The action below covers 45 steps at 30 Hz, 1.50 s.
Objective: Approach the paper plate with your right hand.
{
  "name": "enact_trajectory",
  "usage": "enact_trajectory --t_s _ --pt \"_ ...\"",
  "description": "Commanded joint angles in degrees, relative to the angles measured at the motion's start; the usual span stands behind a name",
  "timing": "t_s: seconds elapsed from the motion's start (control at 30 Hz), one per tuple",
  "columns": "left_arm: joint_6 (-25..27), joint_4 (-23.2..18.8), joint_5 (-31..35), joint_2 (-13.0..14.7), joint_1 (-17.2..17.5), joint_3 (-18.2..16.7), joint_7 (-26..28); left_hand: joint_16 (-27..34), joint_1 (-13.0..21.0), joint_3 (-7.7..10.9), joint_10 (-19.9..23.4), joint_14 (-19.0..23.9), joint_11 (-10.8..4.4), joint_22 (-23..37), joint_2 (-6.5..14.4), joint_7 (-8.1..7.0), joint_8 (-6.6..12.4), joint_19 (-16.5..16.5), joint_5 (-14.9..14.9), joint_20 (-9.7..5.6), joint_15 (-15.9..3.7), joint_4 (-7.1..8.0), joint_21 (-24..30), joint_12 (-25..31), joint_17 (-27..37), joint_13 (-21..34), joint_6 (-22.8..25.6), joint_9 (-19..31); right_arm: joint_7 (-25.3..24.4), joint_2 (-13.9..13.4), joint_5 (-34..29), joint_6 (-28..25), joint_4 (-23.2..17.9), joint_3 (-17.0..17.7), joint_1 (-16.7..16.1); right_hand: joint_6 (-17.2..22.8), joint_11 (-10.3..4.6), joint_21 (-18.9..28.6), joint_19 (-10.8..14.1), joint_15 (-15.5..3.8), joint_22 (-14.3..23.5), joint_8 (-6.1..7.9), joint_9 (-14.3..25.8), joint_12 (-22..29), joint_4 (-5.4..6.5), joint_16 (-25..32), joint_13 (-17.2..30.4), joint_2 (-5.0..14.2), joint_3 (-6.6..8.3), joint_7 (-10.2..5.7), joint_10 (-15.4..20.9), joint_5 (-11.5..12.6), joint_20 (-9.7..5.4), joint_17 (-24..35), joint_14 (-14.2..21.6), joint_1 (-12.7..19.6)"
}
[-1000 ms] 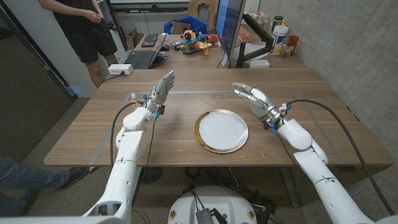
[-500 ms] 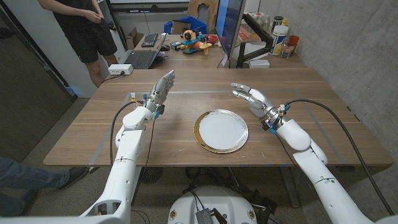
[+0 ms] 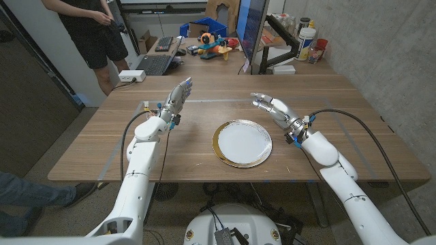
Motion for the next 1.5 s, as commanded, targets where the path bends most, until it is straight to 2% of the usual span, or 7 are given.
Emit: enact_trajectory --t_s 0.03,0.07,0.13,0.3,1.5 --pt "-0.1 0.4 0.1 0.0 -0.1 0.1 -0.1 0.1 0.3 0.23 -0.2 -0.4 0.16 0.2 0.5 0.21 0.15 0.1 -0.2 0.06 -0.05 -0.21 -0.1 0.2 0.1 0.1 0.4 0.3 -0.8 -0.1 -1.9 0.3 0.1 -0.7 -0.1 0.4 -0.19 0.2 0.6 0.00 0.2 0.10 0.3 0.0 -0.39 0.2 0.3 -0.31 0.13 -0.07 0.6 0.3 0.12 0.0 0.5 0.5" --pt "-0.2 0.5 0.1 0.0 -0.2 0.1 -0.1 0.1 0.3 0.23 -0.2 -0.4 0.15 0.2 0.5 0.21 0.15 0.1 -0.2 -0.08 0.00 -0.21 -0.1 0.2 0.1 0.1 0.4 0.3 -0.9 -0.2 -2.0 0.5 0.1 -0.7 -0.1 0.4 -0.17 0.2 0.7 0.03 0.2 0.10 0.3 0.0 -0.39 0.2 0.3 -0.31 0.13 -0.08 0.6 0.3 0.13 0.0 0.6 0.5" --pt "-0.4 0.6 0.2 0.0 -0.1 0.1 0.1 0.1 0.3 0.21 -0.1 -0.4 0.23 0.2 0.5 0.24 0.18 0.5 -0.2 -1.50 0.05 -0.25 0.0 0.3 0.1 0.1 0.5 0.3 -1.2 0.0 -2.2 0.6 0.2 -0.8 -0.2 0.4 -0.19 0.2 0.7 0.00 0.2 0.08 0.3 0.0 -0.40 0.2 0.3 -0.32 0.13 -0.10 0.6 0.3 0.12 0.0 0.6 0.5" --pt "-0.4 0.6 0.3 0.0 -0.2 0.2 0.1 0.1 0.3 0.18 0.1 -0.3 -0.04 0.2 0.6 0.14 0.30 0.8 -0.2 -2.93 -0.40 -0.30 0.0 0.3 0.1 0.1 0.9 0.3 -2.3 -0.1 -3.7 1.2 0.2 -0.9 -0.3 0.5 -0.15 0.2 0.6 -0.03 0.2 0.09 0.3 0.0 -0.42 0.2 0.3 -0.32 0.14 -0.07 0.6 0.4 0.14 0.0 0.7 0.5" --pt "0.5 0.5 0.8 0.3 -0.5 0.2 -0.1 0.0 0.3 0.04 -0.4 -0.8 -0.32 0.2 0.7 0.14 0.13 0.0 -0.2 -1.79 -0.32 -0.41 -0.6 0.2 0.1 0.1 0.7 0.3 -6.4 -1.2 -9.6 5.5 1.6 -1.7 0.6 0.8 -0.93 0.3 1.6 -0.88 0.2 0.07 0.4 0.1 -0.60 0.4 0.3 -0.45 0.20 -0.70 1.6 0.9 -0.25 0.0 1.8 0.5"
